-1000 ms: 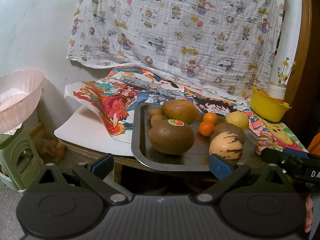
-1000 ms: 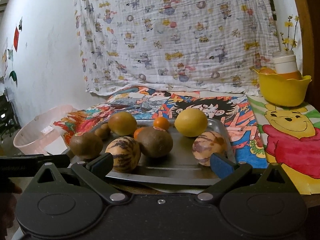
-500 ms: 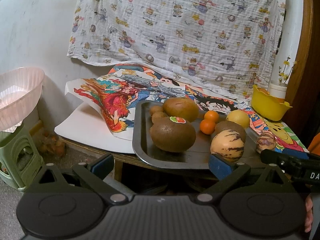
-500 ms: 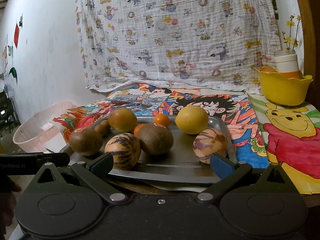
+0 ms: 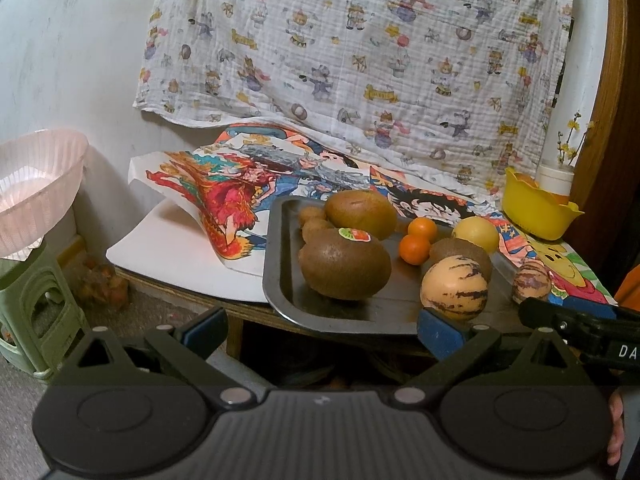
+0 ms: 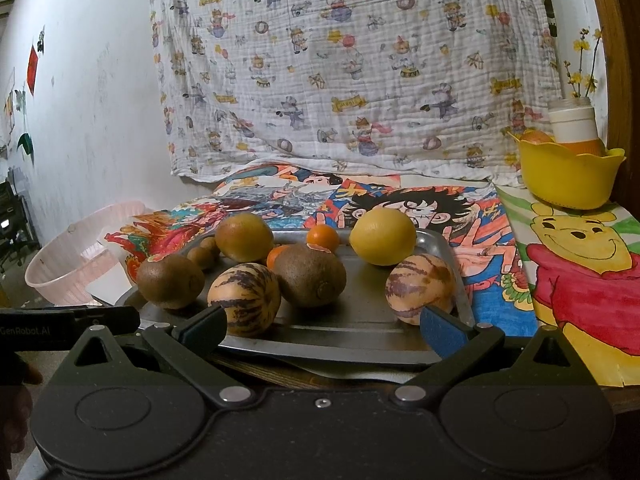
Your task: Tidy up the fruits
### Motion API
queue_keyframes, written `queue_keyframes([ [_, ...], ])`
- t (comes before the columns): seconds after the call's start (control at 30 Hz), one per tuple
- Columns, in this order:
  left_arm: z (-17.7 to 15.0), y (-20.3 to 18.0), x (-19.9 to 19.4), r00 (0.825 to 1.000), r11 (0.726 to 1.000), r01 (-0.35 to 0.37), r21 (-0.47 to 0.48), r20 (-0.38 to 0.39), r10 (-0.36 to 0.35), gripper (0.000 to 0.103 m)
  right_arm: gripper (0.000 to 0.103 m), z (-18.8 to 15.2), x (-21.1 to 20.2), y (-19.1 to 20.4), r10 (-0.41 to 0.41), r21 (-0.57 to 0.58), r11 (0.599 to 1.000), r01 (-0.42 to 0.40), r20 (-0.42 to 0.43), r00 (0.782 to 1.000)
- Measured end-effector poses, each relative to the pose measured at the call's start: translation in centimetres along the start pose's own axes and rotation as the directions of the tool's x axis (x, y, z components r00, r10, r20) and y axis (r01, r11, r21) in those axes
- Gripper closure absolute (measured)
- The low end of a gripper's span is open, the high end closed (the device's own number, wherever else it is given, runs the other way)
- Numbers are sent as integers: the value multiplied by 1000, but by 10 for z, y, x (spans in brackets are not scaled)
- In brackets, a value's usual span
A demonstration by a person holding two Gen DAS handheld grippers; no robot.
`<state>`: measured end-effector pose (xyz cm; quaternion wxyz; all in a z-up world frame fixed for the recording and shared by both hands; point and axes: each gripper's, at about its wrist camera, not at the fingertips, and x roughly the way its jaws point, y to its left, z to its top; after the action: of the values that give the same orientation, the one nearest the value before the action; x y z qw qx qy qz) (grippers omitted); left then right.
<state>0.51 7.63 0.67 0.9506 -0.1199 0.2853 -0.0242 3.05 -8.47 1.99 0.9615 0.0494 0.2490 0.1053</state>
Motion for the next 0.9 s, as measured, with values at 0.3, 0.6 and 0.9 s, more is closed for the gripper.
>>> queue_keyframes([
  [0.3, 0, 1, -1, 1000, 1000, -1, -13, -4, 1, 0, 1, -1, 0, 0, 0, -1, 1000, 0, 0, 1000],
  [0.6, 0, 0, -1, 1000, 1000, -4, -15, -4, 4, 0, 1, 0, 0, 0, 0, -1, 1000, 0, -1, 1000],
  [0.9, 0, 1, -1, 1000, 1000, -6, -18, -5, 6, 0, 1, 0, 1, 1, 0, -2, 1000, 0, -3, 1000],
])
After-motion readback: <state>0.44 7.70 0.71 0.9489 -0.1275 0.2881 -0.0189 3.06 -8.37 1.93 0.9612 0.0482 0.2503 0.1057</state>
